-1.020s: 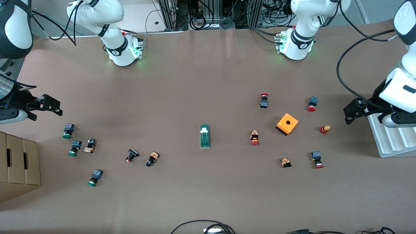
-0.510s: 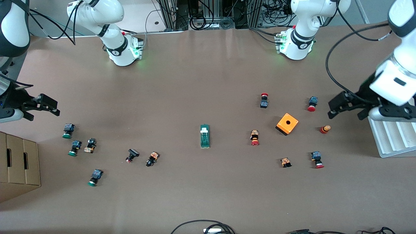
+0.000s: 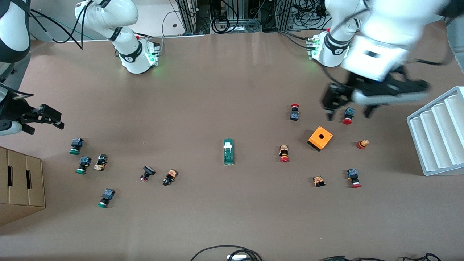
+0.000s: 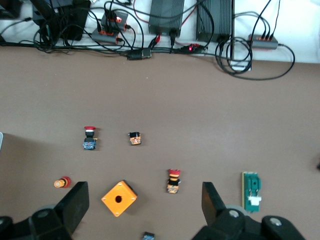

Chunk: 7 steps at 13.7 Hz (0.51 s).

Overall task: Close load switch with both arms
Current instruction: 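Move the left gripper over the green load switch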

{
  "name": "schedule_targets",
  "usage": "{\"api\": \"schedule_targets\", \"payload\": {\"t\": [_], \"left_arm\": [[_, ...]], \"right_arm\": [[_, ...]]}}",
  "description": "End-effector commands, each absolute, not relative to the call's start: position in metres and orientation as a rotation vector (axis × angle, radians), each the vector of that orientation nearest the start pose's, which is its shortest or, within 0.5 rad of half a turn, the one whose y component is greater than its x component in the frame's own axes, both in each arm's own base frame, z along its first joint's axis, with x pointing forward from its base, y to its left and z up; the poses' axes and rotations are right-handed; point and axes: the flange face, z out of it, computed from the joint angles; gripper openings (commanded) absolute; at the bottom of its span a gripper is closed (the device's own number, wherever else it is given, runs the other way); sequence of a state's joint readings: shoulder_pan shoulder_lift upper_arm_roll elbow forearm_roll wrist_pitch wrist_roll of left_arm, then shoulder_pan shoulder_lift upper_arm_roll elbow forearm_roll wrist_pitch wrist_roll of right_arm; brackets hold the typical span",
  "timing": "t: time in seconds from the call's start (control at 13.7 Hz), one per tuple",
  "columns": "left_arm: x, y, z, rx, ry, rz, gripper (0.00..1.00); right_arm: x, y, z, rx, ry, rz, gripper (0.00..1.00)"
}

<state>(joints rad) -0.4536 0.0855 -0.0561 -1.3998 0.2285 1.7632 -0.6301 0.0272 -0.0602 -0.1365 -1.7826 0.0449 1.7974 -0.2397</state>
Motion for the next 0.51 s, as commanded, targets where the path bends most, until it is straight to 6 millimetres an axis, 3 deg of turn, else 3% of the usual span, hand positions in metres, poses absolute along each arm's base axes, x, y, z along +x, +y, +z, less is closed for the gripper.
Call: {"api": "schedule_targets", "payload": {"t": [0.0,0.22,0.44], "left_arm": [[0.502,-0.332,0.674,-2.972,-0.287,-0.680,0.99],[0.461,-0.398,0.648,-2.902,-0.255,-0.770,1.00],[0.423,-0.450,0.621,-2.847,-0.177,-0.899,0.99]], "right_arm": [[0.549,-0.056,0.582,-3.095,-0.212,-0.111,1.00],[0.550,-0.057,0.581,-3.097,-0.213,-0.109,1.00],[0.551,-0.058,0.580,-3.097,-0.208,-0.106,1.00]]}}
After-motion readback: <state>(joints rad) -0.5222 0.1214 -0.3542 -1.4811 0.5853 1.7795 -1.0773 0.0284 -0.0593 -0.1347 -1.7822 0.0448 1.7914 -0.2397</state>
